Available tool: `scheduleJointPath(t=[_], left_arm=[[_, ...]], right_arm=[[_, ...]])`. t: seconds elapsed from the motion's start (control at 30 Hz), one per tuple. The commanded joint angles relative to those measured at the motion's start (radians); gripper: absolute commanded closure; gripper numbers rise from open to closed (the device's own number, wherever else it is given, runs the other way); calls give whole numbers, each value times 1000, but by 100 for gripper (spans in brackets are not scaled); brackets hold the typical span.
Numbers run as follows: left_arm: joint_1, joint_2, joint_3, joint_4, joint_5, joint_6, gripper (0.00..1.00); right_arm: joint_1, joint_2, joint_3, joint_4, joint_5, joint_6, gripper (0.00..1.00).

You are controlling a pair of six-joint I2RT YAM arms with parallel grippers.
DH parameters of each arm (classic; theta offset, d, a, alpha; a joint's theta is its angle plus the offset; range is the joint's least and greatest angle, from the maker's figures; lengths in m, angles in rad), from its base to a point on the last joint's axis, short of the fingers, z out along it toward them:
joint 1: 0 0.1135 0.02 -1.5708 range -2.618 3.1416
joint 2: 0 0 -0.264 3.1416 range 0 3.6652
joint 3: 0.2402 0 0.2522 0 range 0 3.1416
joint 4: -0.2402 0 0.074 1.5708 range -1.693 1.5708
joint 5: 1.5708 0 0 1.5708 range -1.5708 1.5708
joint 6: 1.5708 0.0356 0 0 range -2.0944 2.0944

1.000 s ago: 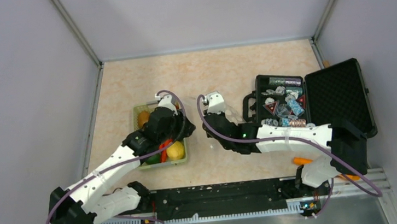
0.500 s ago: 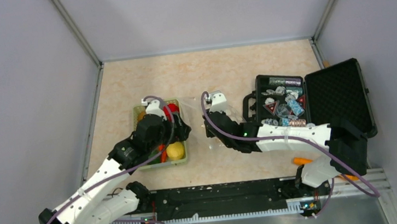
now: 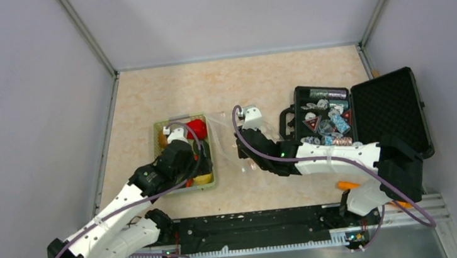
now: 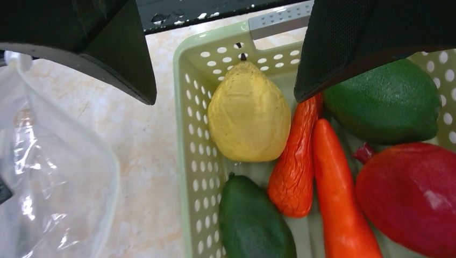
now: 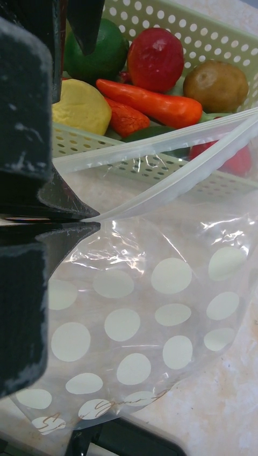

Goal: Place the food in the zip-top bag and seal the zipper
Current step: Open the zipper of the food storage bag at the center of the board, then pick up the fake fruit from the bin.

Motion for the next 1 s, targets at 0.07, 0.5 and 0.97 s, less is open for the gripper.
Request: scheduleJointPath(t=[0.07,0.5,0.97], left_arm=[[3,15,-15,-67,-9,-28,5],[4,137,-49,49,4,-4,18],[7,220,-25,48,22,10,32]], right_arm=[[-10,-22,4,26,5,0,100],[-9,-35,4,28,-12,5,100],[-9,-59,11,16,-15,2,100]])
